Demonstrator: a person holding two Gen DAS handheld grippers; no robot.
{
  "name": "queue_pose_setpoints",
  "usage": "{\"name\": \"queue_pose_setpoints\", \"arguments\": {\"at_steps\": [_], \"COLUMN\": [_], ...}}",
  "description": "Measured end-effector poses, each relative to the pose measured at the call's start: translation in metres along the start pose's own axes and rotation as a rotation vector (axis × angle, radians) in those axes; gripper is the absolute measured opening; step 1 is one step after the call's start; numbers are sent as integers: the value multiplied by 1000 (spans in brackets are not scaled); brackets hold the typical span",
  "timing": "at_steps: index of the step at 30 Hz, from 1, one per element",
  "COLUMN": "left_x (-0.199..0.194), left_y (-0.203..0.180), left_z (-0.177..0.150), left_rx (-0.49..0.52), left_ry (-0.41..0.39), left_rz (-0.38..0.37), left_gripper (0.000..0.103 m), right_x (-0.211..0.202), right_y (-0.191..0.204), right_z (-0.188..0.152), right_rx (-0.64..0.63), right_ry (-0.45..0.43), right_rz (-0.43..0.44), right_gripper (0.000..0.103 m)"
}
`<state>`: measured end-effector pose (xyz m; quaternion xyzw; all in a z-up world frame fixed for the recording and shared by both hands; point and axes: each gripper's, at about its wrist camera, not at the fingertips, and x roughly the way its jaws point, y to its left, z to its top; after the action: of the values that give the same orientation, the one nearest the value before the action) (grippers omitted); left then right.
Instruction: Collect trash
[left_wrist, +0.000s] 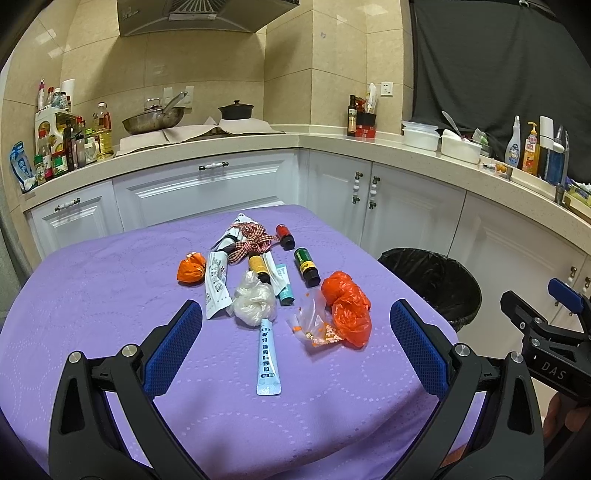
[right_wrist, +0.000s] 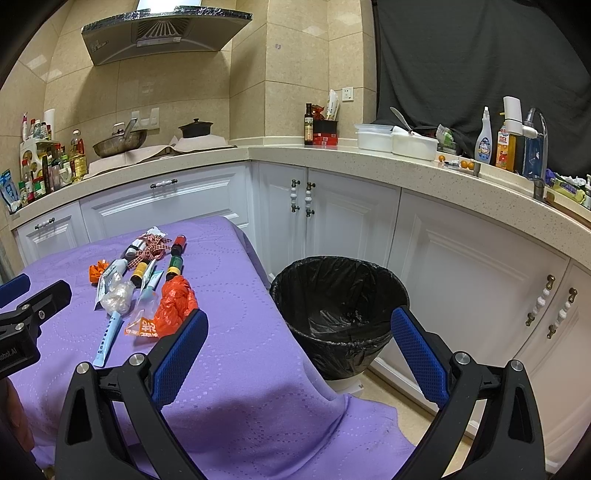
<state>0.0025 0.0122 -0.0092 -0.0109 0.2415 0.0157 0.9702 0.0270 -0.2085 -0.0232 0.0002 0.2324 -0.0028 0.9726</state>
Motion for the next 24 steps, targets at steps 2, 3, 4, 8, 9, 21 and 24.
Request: {"name": "queue_pose_setpoints", "arguments": {"at_steps": [2, 3, 4, 8, 9, 21, 24], "left_x": [0, 0, 0, 0, 0, 0, -1], "left_y": [0, 0, 0, 0, 0, 0, 0], "left_z": [-1, -1, -1, -1, 0, 0, -1], "left_rx": [1, 1, 0, 0, 0, 0, 0], "left_ry": [1, 0, 1, 1, 1, 3, 3], "left_rz": [-1, 0, -1, -1, -1, -1, -2], "left_gripper": [100, 100, 100, 100, 100, 100, 100], "right_x": [0, 0, 0, 0, 0, 0, 0], "right_y": [0, 0, 0, 0, 0, 1, 0], "right_z": [0, 0, 0, 1, 1, 1, 1], "right_rx": [2, 1, 0, 0, 0, -1, -1], "right_ry": [0, 1, 0, 0, 0, -1, -1], "right_rz": [0, 1, 0, 0, 0, 0, 0], "right_gripper": [97, 97, 97, 97, 97, 97, 97]}}
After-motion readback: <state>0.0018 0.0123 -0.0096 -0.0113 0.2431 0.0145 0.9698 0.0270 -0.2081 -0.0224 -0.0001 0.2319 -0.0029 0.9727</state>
